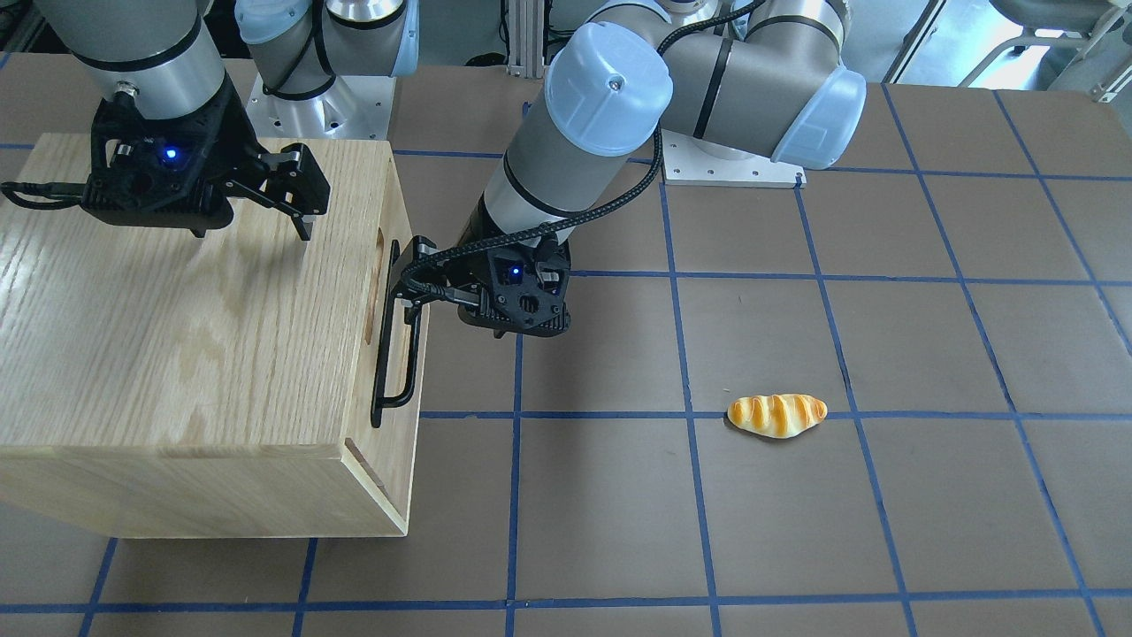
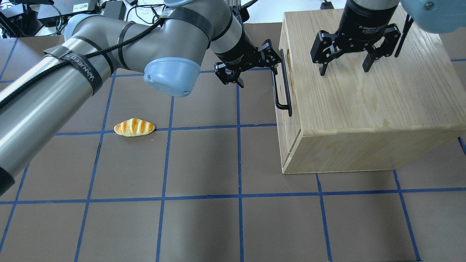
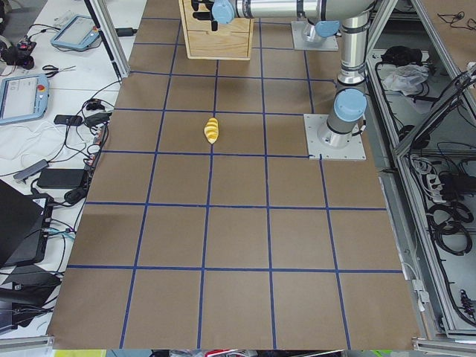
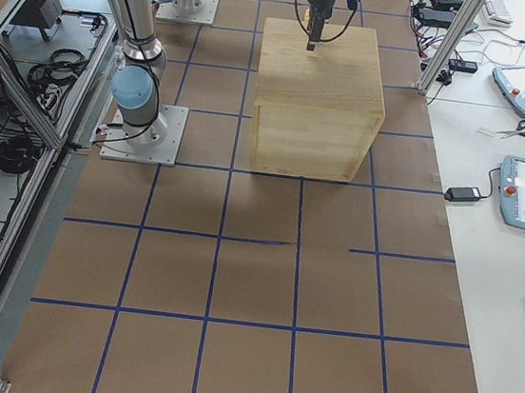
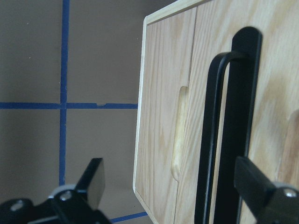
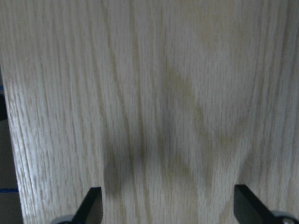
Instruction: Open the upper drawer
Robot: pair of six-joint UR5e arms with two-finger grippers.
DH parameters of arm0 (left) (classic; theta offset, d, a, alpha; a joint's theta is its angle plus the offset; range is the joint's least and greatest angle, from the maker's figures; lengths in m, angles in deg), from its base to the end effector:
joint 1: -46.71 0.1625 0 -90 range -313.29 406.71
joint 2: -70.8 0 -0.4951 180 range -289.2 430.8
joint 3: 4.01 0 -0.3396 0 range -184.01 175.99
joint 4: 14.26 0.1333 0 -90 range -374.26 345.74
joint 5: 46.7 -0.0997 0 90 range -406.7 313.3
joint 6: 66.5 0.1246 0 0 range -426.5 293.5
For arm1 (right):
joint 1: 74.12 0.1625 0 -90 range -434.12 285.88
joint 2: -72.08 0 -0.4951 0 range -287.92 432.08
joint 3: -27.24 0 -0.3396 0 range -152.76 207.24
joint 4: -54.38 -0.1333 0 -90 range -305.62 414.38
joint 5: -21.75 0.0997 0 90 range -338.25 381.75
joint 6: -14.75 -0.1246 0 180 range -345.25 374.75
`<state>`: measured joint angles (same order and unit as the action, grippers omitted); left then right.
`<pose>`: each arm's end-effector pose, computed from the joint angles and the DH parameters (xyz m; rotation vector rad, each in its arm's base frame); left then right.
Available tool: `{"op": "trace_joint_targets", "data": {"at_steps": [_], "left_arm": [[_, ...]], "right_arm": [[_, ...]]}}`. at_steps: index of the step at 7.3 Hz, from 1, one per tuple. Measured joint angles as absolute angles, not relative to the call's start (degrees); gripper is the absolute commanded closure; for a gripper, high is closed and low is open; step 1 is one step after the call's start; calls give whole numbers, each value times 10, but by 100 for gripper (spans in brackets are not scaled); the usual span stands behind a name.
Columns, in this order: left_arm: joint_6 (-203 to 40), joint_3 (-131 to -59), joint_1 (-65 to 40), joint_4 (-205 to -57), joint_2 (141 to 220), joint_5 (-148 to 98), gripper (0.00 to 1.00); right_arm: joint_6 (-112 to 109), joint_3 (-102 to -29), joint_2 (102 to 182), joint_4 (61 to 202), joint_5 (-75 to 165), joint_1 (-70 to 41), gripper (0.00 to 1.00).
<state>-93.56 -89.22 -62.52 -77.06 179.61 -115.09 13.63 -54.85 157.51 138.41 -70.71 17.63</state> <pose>-0.3710 -0.5194 0.4588 0.1252 -2.7029 0.0844 0.1423 -0.4682 0.5469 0.0186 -3.0967 -0.0694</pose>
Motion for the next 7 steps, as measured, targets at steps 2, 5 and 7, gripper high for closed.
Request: {"op": "trace_joint_targets", "data": {"at_steps": [2, 5, 7], "left_arm": [[-935, -894, -629, -763, 1803, -1151, 0], [-935, -897, -637, -760, 1809, -1152, 0], [-931, -898, -640, -758, 1812, -1153, 0]], "right_arm": [[137, -549, 1575, 1384, -707, 176, 0], [136, -549, 1575, 1384, -707, 176, 0], [136, -549, 1575, 1384, -707, 176, 0]]}}
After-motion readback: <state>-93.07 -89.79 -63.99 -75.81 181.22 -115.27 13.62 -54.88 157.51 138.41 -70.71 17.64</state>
